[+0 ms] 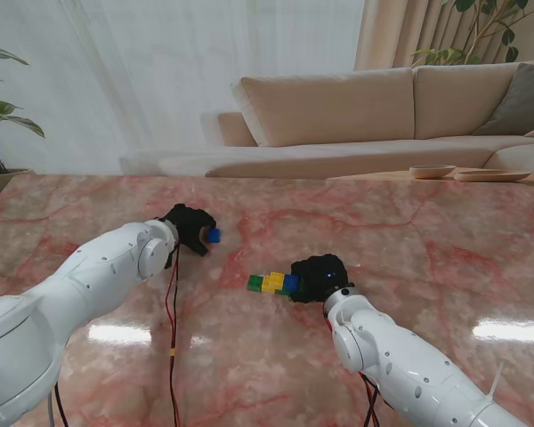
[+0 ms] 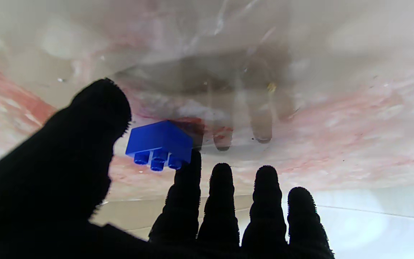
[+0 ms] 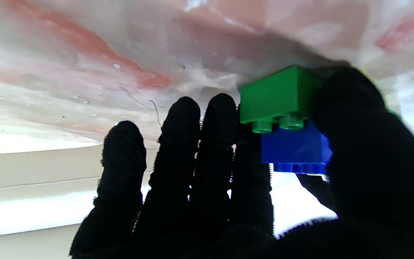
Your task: Build a two-level staggered structure with toy bricks
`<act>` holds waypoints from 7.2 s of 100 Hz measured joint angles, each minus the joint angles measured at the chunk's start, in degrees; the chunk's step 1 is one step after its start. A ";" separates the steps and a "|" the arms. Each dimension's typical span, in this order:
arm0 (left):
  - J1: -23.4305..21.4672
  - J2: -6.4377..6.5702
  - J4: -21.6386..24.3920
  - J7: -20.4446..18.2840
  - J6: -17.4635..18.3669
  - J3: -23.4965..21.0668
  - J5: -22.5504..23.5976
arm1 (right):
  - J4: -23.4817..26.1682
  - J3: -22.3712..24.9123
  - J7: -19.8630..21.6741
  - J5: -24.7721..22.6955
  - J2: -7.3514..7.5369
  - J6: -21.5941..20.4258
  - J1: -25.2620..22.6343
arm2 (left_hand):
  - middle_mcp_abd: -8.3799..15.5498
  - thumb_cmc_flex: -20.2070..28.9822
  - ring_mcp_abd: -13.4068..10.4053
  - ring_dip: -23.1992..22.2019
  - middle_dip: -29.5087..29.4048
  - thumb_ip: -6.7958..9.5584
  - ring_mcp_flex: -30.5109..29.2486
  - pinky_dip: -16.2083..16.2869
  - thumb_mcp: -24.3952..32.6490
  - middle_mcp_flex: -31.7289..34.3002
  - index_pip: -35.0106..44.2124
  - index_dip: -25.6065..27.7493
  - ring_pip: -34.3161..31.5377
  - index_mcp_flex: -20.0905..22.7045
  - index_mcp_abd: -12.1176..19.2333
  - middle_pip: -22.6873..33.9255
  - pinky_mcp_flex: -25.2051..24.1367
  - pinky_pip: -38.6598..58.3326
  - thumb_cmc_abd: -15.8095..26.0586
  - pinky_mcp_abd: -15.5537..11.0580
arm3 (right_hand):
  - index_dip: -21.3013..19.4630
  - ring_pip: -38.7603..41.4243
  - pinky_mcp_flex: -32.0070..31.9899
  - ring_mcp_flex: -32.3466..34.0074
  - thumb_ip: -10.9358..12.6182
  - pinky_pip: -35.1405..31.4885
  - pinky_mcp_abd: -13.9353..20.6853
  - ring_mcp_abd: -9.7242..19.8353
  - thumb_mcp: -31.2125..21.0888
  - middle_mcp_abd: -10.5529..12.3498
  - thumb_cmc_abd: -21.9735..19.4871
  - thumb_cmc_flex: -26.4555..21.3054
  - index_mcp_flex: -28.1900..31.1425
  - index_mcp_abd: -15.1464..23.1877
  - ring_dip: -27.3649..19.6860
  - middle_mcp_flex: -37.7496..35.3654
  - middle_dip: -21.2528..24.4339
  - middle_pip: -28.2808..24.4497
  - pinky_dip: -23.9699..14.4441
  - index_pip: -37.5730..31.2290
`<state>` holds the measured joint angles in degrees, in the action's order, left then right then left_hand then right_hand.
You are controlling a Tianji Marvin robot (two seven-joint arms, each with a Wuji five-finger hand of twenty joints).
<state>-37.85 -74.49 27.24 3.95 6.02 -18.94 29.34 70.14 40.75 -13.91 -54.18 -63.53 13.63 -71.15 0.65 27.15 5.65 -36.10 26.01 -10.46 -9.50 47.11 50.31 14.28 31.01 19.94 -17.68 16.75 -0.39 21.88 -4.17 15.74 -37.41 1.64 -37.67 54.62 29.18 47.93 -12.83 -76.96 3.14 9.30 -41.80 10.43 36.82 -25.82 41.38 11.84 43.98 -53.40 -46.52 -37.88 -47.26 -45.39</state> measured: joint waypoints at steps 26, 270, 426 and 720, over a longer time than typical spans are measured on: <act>-0.05 -2.95 -4.40 3.51 0.79 -0.08 -1.94 | 0.05 0.11 0.23 0.14 -0.01 -0.04 0.01 | 0.00 1.55 0.00 -0.51 1.39 0.00 0.00 1.37 0.11 0.23 15.29 12.66 0.00 -0.04 7.89 1.47 0.00 -0.07 0.78 0.00 | 0.00 0.00 0.00 0.00 -0.01 0.00 0.00 0.00 0.00 0.00 0.00 0.00 0.00 0.00 0.00 -0.01 -0.02 0.00 0.00 -0.03; -20.22 10.76 46.64 -5.22 -8.80 -13.57 16.50 | -0.57 -1.49 -0.45 -1.06 0.26 -0.78 1.02 | 0.98 10.43 0.16 -5.88 8.67 -2.09 -16.95 -8.08 -7.66 28.26 21.57 2.62 -9.26 19.01 6.81 8.16 1.48 15.56 -1.48 1.86 | -0.05 0.00 -0.07 0.00 -0.58 0.00 -0.03 0.00 -0.04 0.00 0.05 0.01 -0.04 0.00 0.01 -0.61 -0.15 0.63 0.00 -0.46; -16.14 9.00 41.31 -4.66 -10.45 -8.00 15.61 | -0.96 -1.34 -0.78 -0.80 0.12 -1.03 1.08 | 0.97 10.43 0.16 -5.96 9.47 -2.08 -16.95 -9.36 -7.66 28.26 20.86 5.17 -9.21 19.04 6.80 8.16 1.48 15.56 -1.46 1.88 | -0.07 0.00 -0.09 0.00 -0.63 0.00 -0.03 0.00 -0.04 0.00 0.05 0.04 -0.03 0.00 0.02 -0.61 -0.15 0.63 0.00 -0.46; -16.74 7.57 38.63 2.00 -6.84 -9.22 14.64 | -0.60 -0.94 -0.39 -1.03 0.19 -1.02 0.78 | 1.29 9.99 1.27 -17.32 18.99 -2.37 -37.18 1.40 -2.52 45.24 27.40 -1.11 -20.71 29.47 12.71 6.94 12.91 48.22 -0.58 8.37 | 0.45 0.00 -0.10 0.00 -1.08 0.00 -0.04 0.00 -0.64 0.00 0.24 0.04 -0.03 0.00 0.04 -0.66 -0.71 0.63 0.00 -0.46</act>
<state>-54.59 -66.92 65.87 5.95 -0.82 -28.17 43.98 69.54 39.81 -14.30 -55.21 -63.34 12.61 -70.37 1.93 37.15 6.92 -53.42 44.99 -12.83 -46.68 48.52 47.79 59.51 58.41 18.82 -38.39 46.22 12.32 28.82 8.74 63.95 -37.99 10.02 -37.22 54.62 29.08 47.93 -13.92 -76.96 3.11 9.30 -42.43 10.43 37.07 -25.77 41.35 11.84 44.01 -54.06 -47.22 -37.25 -47.26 -45.85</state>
